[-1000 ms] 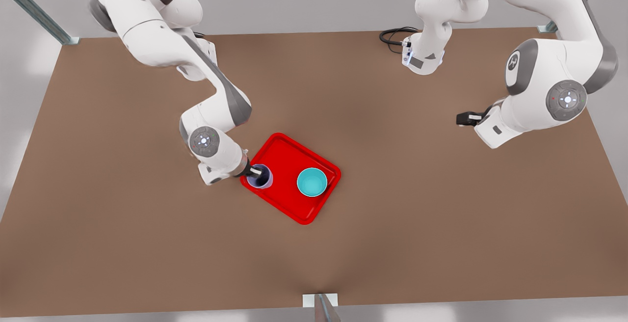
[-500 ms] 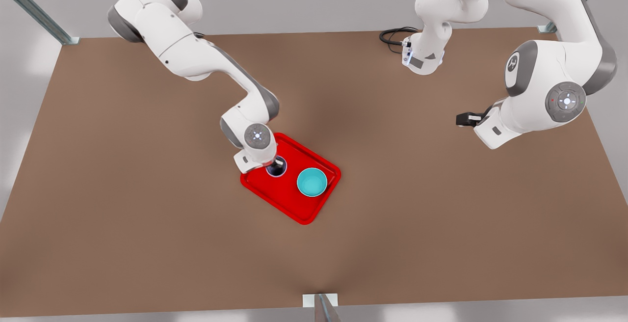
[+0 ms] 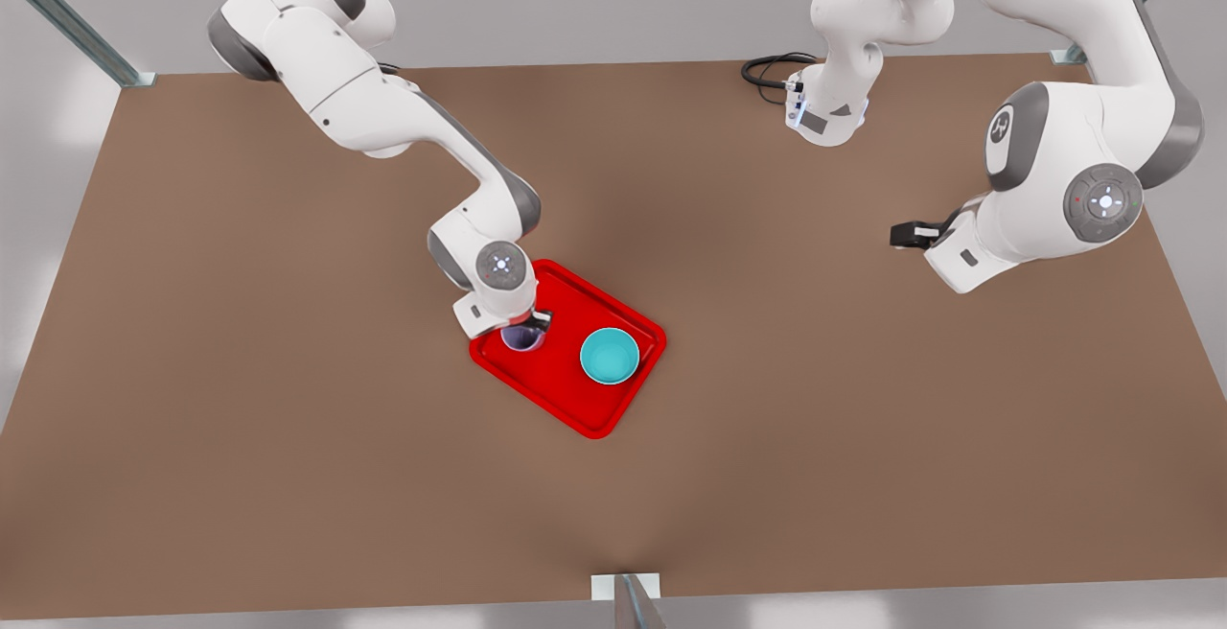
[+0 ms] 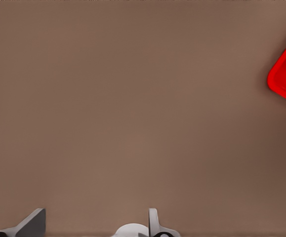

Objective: Place the bowl on the tray with the left arm and the cup on the tray with the right arm

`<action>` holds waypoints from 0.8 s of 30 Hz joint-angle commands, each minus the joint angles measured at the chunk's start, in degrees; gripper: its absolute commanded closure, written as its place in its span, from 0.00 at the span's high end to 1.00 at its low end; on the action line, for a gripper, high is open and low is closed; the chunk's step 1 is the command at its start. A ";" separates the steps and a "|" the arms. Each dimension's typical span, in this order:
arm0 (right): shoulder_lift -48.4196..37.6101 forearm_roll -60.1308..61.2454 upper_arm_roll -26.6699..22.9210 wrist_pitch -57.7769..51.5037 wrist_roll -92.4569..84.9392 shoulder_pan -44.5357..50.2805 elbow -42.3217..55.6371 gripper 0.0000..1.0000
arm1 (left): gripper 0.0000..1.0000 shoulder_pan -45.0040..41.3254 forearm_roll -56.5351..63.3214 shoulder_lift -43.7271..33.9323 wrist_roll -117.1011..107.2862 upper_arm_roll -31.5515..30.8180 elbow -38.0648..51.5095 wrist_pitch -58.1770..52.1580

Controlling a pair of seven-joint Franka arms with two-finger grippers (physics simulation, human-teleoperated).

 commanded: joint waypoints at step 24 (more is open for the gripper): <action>-15.24 16.96 -22.94 -37.00 -45.59 -12.58 24.12 1.00 | 1.00 0.00 -0.10 2.81 -0.16 0.18 4.31 -1.49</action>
